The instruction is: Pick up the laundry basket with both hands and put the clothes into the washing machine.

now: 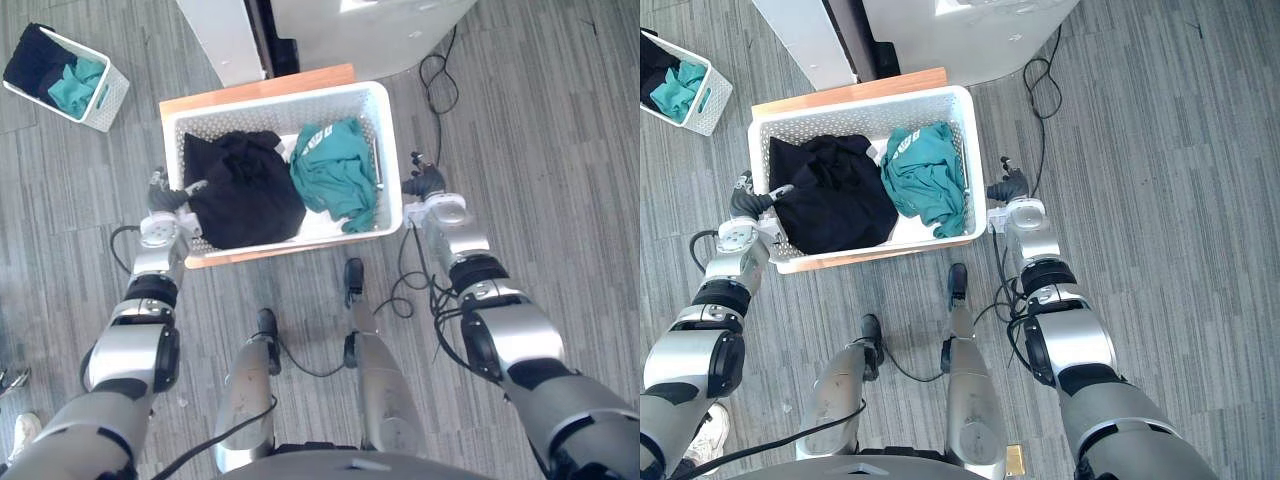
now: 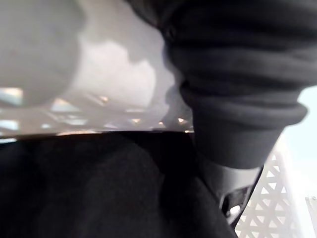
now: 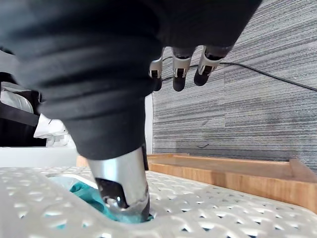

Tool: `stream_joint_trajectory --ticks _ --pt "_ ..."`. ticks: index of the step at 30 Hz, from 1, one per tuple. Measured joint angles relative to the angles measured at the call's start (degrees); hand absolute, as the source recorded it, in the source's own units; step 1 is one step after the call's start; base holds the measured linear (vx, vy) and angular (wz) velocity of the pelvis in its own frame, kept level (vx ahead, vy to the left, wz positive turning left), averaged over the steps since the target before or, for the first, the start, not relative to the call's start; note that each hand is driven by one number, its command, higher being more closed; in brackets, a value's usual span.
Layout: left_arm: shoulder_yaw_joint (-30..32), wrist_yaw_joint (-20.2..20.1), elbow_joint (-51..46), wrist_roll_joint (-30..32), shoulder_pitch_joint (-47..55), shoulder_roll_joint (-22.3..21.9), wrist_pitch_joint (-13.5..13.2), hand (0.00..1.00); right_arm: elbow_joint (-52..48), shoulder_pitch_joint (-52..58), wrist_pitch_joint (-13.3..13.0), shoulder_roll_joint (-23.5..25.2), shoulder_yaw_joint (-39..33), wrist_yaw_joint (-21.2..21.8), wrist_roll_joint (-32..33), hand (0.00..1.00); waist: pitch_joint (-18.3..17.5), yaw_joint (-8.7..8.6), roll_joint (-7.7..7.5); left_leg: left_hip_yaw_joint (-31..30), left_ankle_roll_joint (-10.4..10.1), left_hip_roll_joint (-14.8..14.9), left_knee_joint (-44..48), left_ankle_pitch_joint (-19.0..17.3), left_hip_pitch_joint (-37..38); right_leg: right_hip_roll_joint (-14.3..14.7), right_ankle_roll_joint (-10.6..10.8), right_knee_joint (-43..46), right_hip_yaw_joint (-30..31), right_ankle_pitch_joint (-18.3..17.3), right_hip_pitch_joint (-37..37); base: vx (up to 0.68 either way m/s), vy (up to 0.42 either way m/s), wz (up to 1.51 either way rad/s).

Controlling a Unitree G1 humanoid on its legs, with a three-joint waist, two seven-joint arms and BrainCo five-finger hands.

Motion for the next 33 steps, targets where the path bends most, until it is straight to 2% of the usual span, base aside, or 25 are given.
stream_joint_trajectory --ticks 7,10,17,25,33 --pt "-0.36 -0.03 -0.12 -0.09 0.58 -1.54 -0.1 0.0 -0.41 -2.3 0.76 -3.03 -7.37 -2.21 0.54 0.0 -0.45 -0.11 0.8 0.28 0.62 -0.13 2.13 -1.11 -0.9 -0.27 0.55 0.0 0.39 -0.01 -0.14 -0.08 0.03 -0.02" --pt "-0.27 -0.03 -0.21 -0.13 0.96 -1.49 -0.13 0.0 -0.42 -4.51 0.74 -5.06 -8.64 -2.45 3.64 0.0 -0.47 -0.22 0.82 0.61 0.65 -0.05 2.95 -1.73 -1.03 -0.23 0.78 0.0 0.85 -0.07 -0.14 -0.08 0.027 -0.08" --pt "-0.24 -0.03 -2.17 -0.18 2.19 -1.7 -0.13 0.0 -4.17 -5.14 0.61 -4.95 -8.55 -4.71 8.06 0.0 -0.47 -0.12 0.82 0.99 0.97 -0.02 3.83 -2.3 -1.21 -0.22 0.97 0.0 1.23 -0.01 -0.22 -0.07 0.011 -0.03" --pt "-0.25 0.03 -2.49 -0.19 2.33 -1.93 -0.15 0.0 -8.26 -4.97 -0.03 -3.74 -6.58 -4.8 7.89 0.0 -0.48 -0.15 0.81 0.97 1.11 -0.08 3.91 -2.44 -1.32 -0.31 1.04 0.01 1.21 0.04 -0.19 -0.07 0.006 0.0" --pt "-0.35 0.02 -2.72 -0.18 2.41 -2.04 -0.15 0.0 -7.63 -3.92 0.01 -1.69 -5.85 -4.27 6.69 0.0 -0.5 -0.15 0.77 0.8 1.12 -0.1 3.86 -2.44 -1.42 -0.37 1.1 0.0 1.01 0.1 -0.18 -0.07 -0.001 0.01"
